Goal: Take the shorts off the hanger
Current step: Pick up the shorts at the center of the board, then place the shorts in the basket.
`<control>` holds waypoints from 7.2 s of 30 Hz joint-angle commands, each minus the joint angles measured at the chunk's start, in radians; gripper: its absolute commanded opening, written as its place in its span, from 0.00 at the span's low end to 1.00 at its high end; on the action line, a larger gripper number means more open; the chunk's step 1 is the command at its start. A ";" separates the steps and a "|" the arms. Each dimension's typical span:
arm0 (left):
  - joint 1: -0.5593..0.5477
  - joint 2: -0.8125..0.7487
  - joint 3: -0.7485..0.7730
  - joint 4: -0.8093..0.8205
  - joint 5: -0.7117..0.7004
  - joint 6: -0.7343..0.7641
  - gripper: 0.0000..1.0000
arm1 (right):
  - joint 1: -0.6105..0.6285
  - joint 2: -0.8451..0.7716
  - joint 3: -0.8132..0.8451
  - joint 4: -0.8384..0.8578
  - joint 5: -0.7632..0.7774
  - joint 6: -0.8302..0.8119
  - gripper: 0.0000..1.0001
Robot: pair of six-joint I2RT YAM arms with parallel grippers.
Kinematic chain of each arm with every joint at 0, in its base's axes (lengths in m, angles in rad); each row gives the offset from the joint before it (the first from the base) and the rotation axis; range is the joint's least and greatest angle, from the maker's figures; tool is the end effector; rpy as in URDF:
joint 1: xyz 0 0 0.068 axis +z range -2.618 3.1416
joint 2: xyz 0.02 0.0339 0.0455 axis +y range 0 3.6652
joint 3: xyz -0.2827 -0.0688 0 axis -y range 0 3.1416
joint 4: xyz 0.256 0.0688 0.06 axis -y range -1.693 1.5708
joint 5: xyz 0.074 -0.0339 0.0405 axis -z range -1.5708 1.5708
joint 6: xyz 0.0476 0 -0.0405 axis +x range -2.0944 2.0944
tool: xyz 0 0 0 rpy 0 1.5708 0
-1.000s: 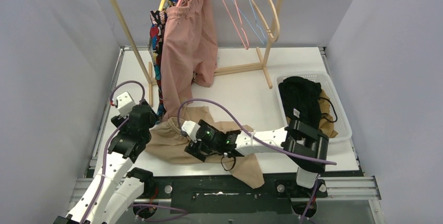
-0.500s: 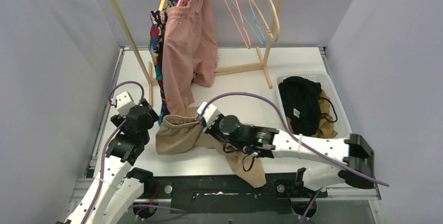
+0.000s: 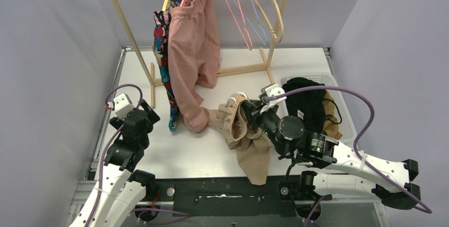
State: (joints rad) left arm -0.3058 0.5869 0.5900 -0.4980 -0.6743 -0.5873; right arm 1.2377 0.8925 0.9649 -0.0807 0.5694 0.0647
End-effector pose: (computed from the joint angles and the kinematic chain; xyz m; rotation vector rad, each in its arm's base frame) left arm 0.1408 -0.0133 0.2780 -0.6639 1.8362 0.1118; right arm 0.0922 0.1879 0.4110 -0.4810 1.5330 0.5684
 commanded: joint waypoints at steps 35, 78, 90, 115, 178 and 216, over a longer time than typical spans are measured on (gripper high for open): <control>0.004 0.040 0.027 0.079 0.068 0.046 0.82 | -0.173 0.595 0.292 -0.606 -0.088 0.930 0.88; 0.003 0.030 0.015 0.093 0.068 0.066 0.83 | -0.140 0.548 -0.077 -0.237 0.094 0.932 0.00; 0.004 0.026 0.012 0.099 0.066 0.070 0.82 | -0.147 0.100 -0.246 -0.122 0.168 0.893 0.00; 0.004 0.031 0.010 0.102 0.077 0.072 0.82 | -0.205 -0.011 0.055 -0.156 -0.267 0.464 0.00; 0.005 0.036 0.009 0.108 0.099 0.083 0.82 | -0.712 0.026 0.234 -0.856 0.126 0.634 0.00; 0.004 0.031 0.011 0.106 0.100 0.083 0.82 | -1.394 0.646 0.157 -0.589 -0.609 0.233 0.49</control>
State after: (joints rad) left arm -0.3058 0.6289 0.5896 -0.4511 -0.5880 -0.5152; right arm -0.1661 1.6146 1.0885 -0.5171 -0.0856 0.3222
